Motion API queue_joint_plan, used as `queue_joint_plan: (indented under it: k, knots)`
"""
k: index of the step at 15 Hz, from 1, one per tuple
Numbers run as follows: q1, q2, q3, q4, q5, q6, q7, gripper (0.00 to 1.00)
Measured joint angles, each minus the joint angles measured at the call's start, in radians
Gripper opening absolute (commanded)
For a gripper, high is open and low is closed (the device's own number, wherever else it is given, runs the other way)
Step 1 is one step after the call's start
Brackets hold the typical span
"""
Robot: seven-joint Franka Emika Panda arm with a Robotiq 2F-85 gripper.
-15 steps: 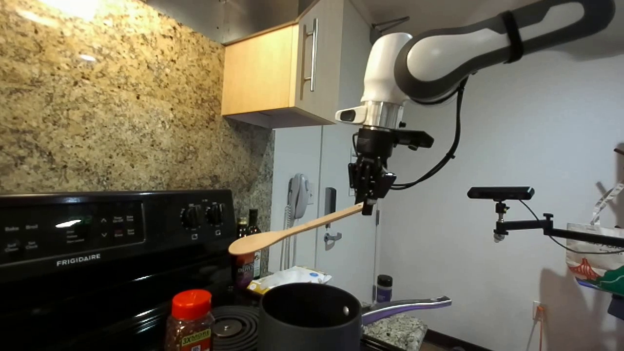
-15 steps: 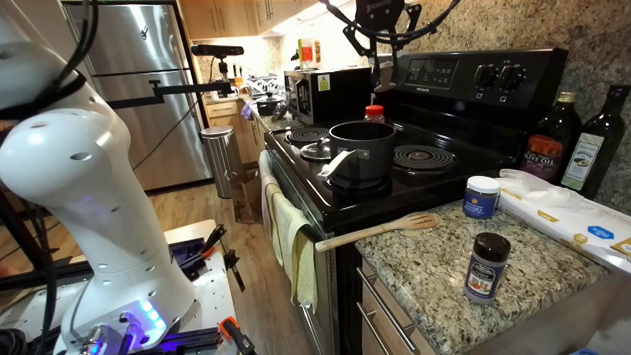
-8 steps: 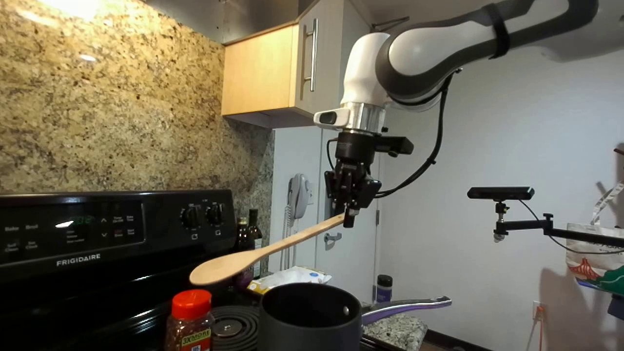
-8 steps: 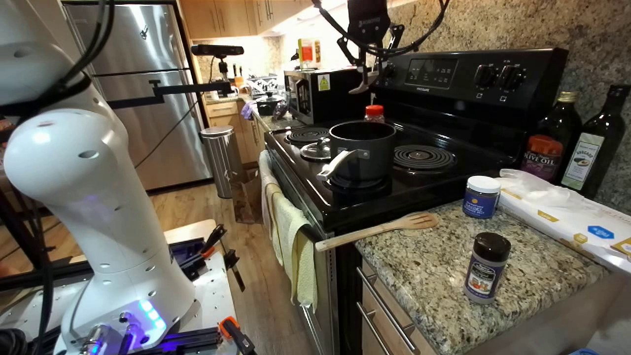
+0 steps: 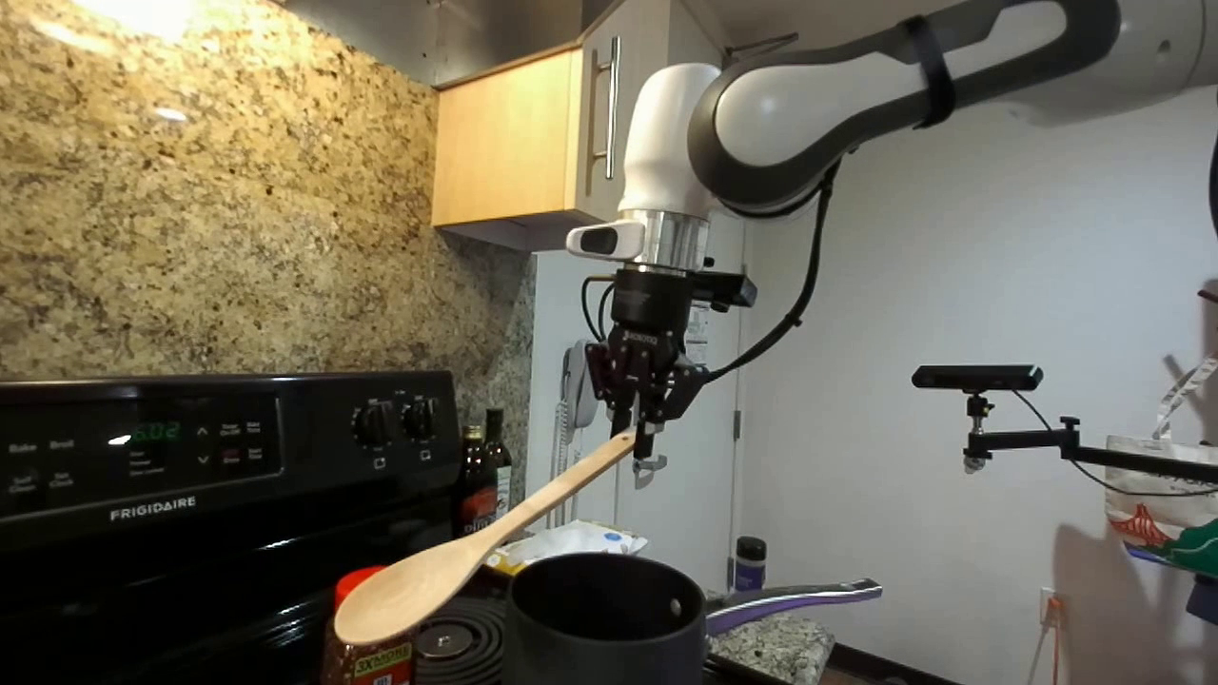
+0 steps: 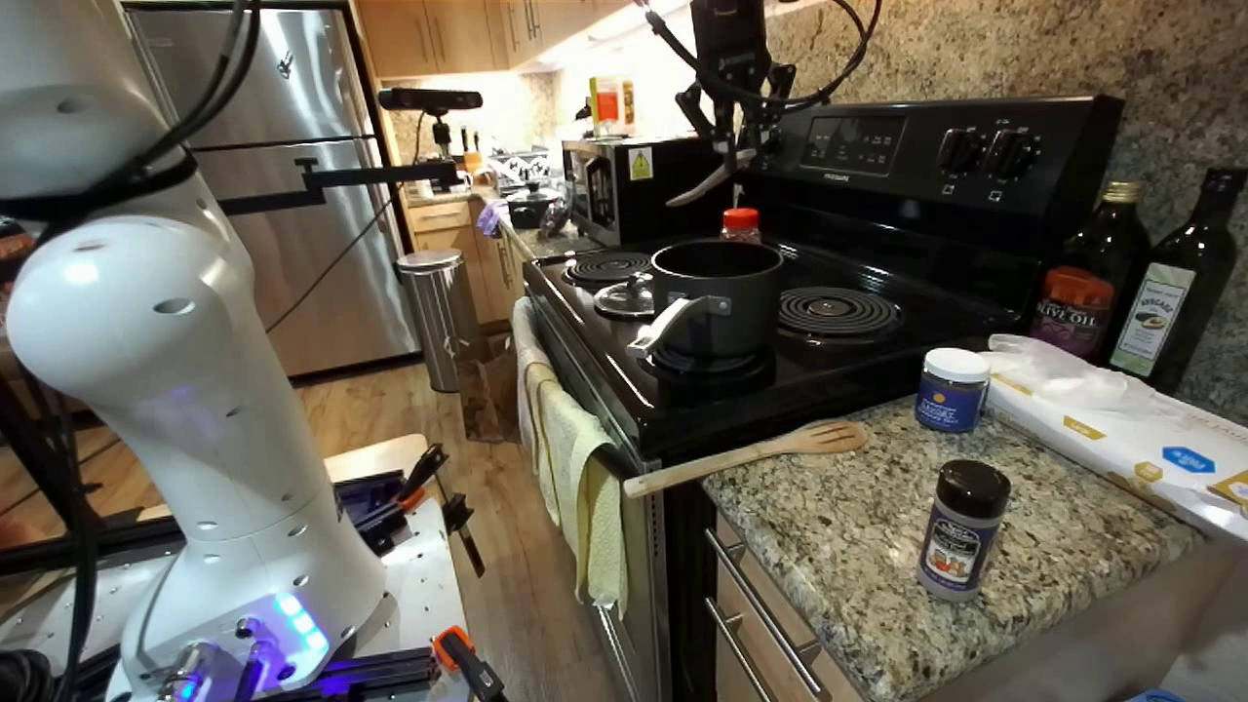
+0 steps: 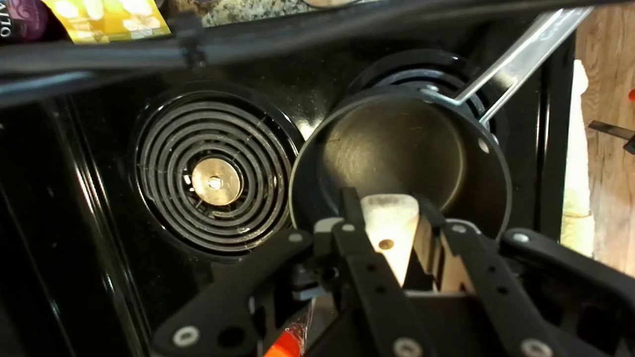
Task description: Take the wooden spoon out of the pot then put the lid on it
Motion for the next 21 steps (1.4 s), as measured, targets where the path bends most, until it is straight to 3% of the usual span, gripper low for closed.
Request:
queue_joint_plan:
  k: [7,12,16,21]
  knots:
    - [-0.010,0.036,-0.004,0.033,0.031,0.053,-0.058,0.14]
    - [-0.013,0.236,0.005,0.271,0.137,0.088,-0.284,0.14]
    - [-0.050,0.420,0.042,0.501,0.181,-0.130,-0.413,0.14]
    - [-0.091,0.589,0.057,0.775,0.174,-0.471,-0.458,0.14]
